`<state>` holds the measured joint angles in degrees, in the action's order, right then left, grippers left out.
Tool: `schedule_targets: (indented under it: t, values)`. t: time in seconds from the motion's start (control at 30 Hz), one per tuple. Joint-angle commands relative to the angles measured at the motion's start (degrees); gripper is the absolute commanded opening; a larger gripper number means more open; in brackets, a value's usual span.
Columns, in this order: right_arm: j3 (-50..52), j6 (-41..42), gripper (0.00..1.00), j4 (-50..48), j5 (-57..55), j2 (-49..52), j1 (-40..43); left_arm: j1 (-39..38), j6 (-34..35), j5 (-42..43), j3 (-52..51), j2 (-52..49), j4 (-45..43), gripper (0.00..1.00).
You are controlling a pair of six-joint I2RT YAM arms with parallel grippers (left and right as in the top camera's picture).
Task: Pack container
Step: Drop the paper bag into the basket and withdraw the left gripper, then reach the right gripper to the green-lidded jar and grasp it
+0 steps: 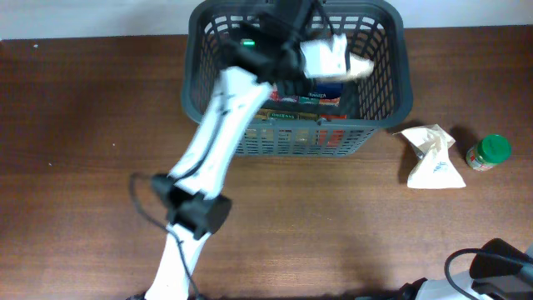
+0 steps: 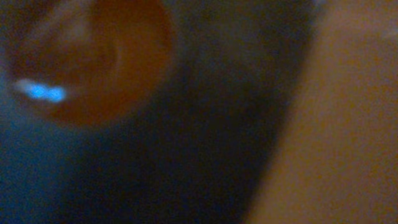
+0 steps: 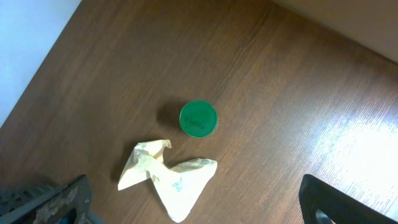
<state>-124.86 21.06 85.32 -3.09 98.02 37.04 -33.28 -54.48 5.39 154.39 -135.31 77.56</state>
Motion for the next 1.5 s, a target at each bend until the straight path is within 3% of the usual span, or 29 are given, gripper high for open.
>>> schedule_targets:
  t: [0.0, 0.1, 0.13, 0.17, 0.2, 0.27, 0.4, 0.63, 0.83, 0.97, 1.1, 1.23, 1.3, 1.47]
  values:
    - [-0.28, 0.46, 0.99, -0.02, 0.09, 0.24, 0.11, -2.19, -2.01, -0.46, -2.78, -2.8, -1.14, 0.01]
    - [-0.28, 0.46, 0.99, -0.02, 0.09, 0.24, 0.11, -3.67, -1.99, -0.42, -3.52, -5.62, -1.18, 0.02]
    - [-0.28, 0.46, 0.99, -0.02, 0.09, 0.24, 0.11, -4.22, -1.97, -0.42, -3.72, -6.32, -1.42, 0.08]
    - [-0.28, 0.46, 0.99, -0.02, 0.09, 0.24, 0.11, -4.57, -1.9, -0.48, -3.72, -6.47, -1.55, 0.33]
    - [-0.28, 0.46, 0.99, -0.02, 0.09, 0.24, 0.11, -4.81, -1.44, -0.48, -3.74, -6.49, -1.97, 0.99]
    - [-0.28, 0.46, 0.99, -0.02, 0.09, 0.24, 0.11, -4.87, 2.05, -1.66, -3.69, -5.6, -3.61, 0.99]
    - [-0.28, 0.46, 0.99, -0.02, 0.09, 0.24, 0.11, -3.28, 19.67, -10.84, -3.56, 0.7, -8.68, 0.99]
    - [-0.28, 0.46, 0.99, -0.02, 0.09, 0.24, 0.11, 3.98, 33.57, -11.26, 0.87, 16.85, -10.95, 0.99]
    - [-0.28, 0.46, 0.99, 0.0, 0.09, 0.24, 0.11, 15.72, 41.9, -11.43, 2.45, 27.98, -9.25, 0.99]
    - [-0.28, 0.48, 0.99, -0.22, 1.57, 0.24, 0.11, 28.17, 49.0, -11.41, 2.4, 29.9, -0.2, 0.99]
    - [-0.28, 0.48, 0.99, -3.61, 5.22, 0.24, 0.11, 41.53, 52.19, -11.21, -1.22, 26.67, 8.79, 0.99]
    - [0.37, 0.46, 0.96, -4.81, 7.37, 1.03, 0.09, 48.04, 52.33, -11.21, -5.79, 23.12, 12.15, 0.99]
    - [2.62, 0.48, 0.93, -4.74, 7.15, 1.97, 0.11, 49.18, 52.33, -11.21, -7.28, 21.62, 12.66, 0.99]
    - [15.1, 0.5, 1.0, -9.09, 4.11, 4.83, 0.11, 49.68, 52.33, -11.23, -10.97, 19.02, 12.59, 0.99]
